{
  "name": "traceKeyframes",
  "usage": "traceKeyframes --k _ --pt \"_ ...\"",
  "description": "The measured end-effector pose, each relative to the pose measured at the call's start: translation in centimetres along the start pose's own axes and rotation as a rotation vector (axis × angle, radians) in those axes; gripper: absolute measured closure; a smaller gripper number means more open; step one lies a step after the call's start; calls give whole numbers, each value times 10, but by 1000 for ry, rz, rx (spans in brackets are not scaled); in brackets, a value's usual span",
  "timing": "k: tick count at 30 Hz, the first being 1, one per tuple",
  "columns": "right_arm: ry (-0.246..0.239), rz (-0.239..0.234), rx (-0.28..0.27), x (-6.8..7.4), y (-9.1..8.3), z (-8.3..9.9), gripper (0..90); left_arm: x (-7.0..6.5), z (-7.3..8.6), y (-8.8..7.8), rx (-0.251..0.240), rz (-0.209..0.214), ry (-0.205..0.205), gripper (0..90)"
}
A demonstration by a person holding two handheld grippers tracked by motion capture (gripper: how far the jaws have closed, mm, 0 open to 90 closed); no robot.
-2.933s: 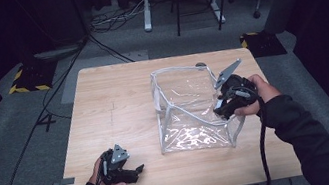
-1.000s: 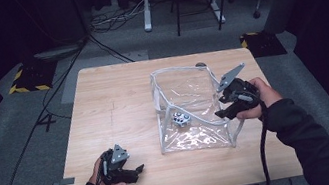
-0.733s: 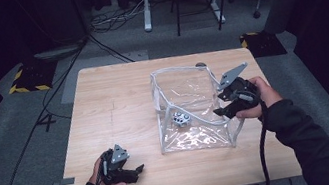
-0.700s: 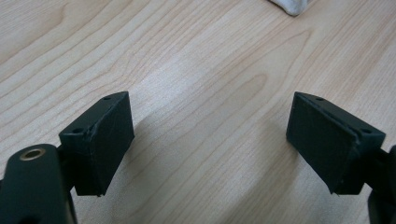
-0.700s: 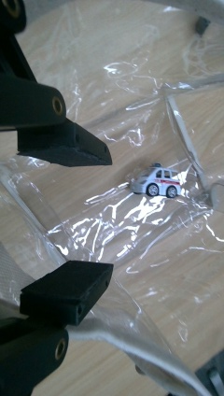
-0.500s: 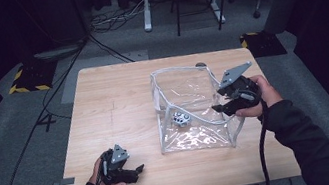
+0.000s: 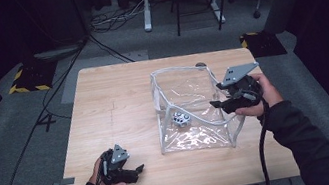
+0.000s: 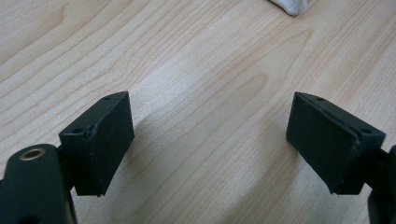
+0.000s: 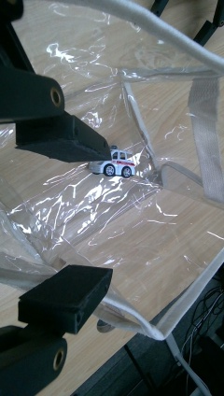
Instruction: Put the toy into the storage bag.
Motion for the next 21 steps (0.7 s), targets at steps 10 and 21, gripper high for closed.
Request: traceKeyframes --k 10,21 --pt "15 57 -53 -6 -9 -4 356 0 0 0 -1 1 -3 153" --pt "56 102 -80 -15 -16 -3 285 0 0 0 -1 2 -3 153"
Point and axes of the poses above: each handheld gripper's, and its own axes: y roughly forward along the jaws, z roughly out of its underside, x roughly to its left, the point moved 6 cm from there along y, roughly forward along the jaws, and after that the axes turned 1 degree about -x, right-handed, at the moved point
